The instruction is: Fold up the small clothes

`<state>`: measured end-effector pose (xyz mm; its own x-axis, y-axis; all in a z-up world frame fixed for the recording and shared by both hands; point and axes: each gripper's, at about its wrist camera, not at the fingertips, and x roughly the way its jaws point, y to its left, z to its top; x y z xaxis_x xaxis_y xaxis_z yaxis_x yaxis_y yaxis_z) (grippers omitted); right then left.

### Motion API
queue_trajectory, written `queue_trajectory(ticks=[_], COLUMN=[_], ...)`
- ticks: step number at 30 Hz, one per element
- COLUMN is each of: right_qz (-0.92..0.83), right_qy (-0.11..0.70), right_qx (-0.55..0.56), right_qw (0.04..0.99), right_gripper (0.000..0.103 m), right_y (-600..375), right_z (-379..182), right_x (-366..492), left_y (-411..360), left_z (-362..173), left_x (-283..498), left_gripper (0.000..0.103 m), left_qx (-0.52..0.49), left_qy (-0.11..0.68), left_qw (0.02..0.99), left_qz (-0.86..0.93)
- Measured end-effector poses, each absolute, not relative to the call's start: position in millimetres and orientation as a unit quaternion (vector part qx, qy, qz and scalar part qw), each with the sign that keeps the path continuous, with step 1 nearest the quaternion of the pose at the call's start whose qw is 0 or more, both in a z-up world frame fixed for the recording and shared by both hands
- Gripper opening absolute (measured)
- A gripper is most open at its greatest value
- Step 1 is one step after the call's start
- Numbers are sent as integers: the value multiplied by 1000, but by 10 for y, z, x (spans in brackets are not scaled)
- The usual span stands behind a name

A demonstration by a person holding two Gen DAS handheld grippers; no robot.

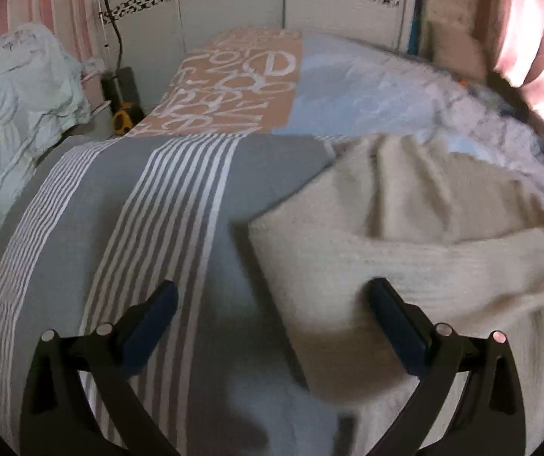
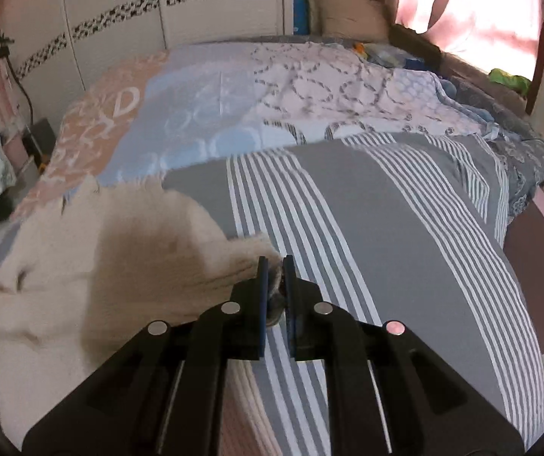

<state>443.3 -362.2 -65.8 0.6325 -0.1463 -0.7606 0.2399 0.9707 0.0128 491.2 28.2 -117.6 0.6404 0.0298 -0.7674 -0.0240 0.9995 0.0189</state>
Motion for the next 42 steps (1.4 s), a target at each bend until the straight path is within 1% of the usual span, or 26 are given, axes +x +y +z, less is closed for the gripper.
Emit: queue_trajectory(ticks=[2,5,8,10,12,15,16,20,22,23,24,25,26,27,28,31,33,37,42], right_qz=[-106,-105,-100,-101,-92,-92,-97,-113,-109,-109,-107,-104,-100,-101,-99,-100,-101,-107,-115], right_qy=[413,403,400,405,426,441,448,455,439,432,424,416,409,400,393,381,374,375,376], right_qx=[59,60,55,46,39,41,50,64,74,77,83,89,89,86,88,88,93,92,88], right_qw=[903,907,909,907,899,892,887,881,889,892,895,899,903,907,910,915,917,916,915], right_gripper=[8,8,8,8,8,10,15,19,30,33,40,43,43,43,47,53,55,63,69], right_y=[-3633,-3627,-3580,-3542,-3476,-3483,-3539,-3742,-3824,-3851,-3888,-3920,-3942,-3968,-3996,-4072,-4128,-4123,-3948], right_z=[-682,-677,-670,-709,-822,-918,-932,-898,-753,-684,-604,-513,-428,-321,-252,-101,-43,-83,-239], right_x=[4349,4248,4214,4219,4269,4331,4358,4373,4248,4177,4087,3967,3838,3641,3472,2977,2524,1747,1003], left_y=[309,356,207,119,99,240,298,417,440,458,498,532,545,592,619,664,612,279,-41], left_z=[-1175,-1021,-812,-916,-1157,-1176,-1153,-1024,-957,-930,-888,-860,-834,-775,-720,-554,-456,-374,-469], left_x=[5069,5238,5279,5389,5531,5484,5474,5333,5217,5200,5156,5089,5033,4924,4793,4311,3924,3055,2125], left_gripper=[102,102,102,102,102,102,102,102,102,102,102,102,102,102,102,102,102,102,102], left_qx=[23,19,90,137,165,134,122,136,156,159,156,156,158,156,145,103,77,65,22], left_qy=[410,383,341,351,396,396,402,391,398,401,402,403,402,392,386,370,360,341,336], left_qw=[911,923,935,925,902,908,907,910,903,901,900,899,900,905,910,922,927,932,935], left_qz=[45,39,49,51,46,36,26,-21,-48,-56,-64,-64,-58,-48,-46,-56,-69,-102,-114])
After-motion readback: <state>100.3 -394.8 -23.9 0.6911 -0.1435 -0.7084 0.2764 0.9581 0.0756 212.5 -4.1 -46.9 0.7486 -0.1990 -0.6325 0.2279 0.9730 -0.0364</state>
